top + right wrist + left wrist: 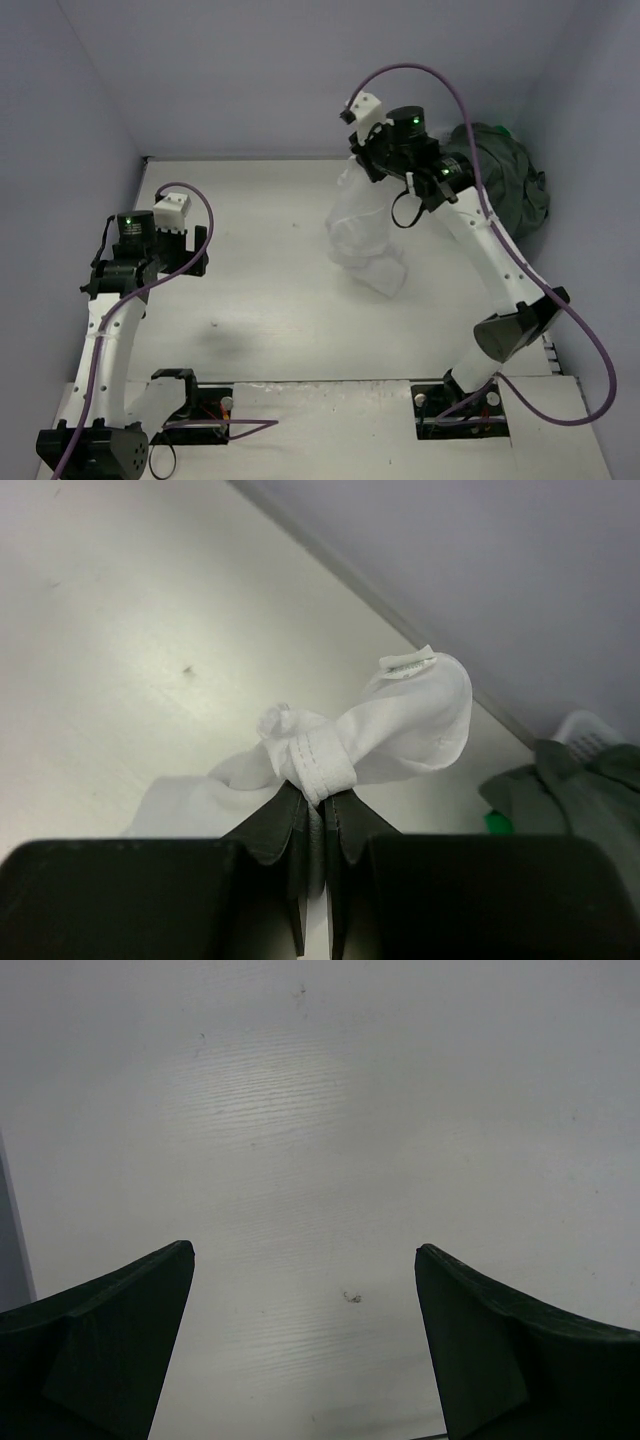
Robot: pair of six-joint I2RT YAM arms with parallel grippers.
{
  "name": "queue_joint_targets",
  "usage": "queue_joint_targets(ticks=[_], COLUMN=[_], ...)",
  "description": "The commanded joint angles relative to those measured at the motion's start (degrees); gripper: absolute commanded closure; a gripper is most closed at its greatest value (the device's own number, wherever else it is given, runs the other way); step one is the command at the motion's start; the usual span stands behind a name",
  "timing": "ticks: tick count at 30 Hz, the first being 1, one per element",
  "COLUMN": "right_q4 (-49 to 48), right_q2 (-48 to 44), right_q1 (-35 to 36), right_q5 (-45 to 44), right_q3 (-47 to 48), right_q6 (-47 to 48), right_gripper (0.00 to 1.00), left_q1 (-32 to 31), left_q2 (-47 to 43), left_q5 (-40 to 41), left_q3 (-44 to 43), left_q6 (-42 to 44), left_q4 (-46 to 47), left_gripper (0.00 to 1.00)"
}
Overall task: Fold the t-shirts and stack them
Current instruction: Move the tshirt to the center of the board
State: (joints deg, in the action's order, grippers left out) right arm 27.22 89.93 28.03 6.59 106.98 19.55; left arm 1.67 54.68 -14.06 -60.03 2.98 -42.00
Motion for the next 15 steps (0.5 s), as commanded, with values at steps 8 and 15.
queue_joint_targets(ticks=[8,15], right_q4=[-2.88,-3.05], right_q2=[6.48,10.35], right_q1=[2.9,13.1], right_q5=[6.5,-3.84], right_q3=[15.36,14.83], right_q6=[-2.06,3.04], right_gripper=[1.0,1.0], left_q1=[1.49,2.54], left_q2=[-0.27,-0.09], left_q5=[-0.26,-0.61], left_q3=[0.27,-1.05], left_q6=[-0.43,-0.96], left_q4=[3.59,2.71], left_gripper=[0.14,0.14])
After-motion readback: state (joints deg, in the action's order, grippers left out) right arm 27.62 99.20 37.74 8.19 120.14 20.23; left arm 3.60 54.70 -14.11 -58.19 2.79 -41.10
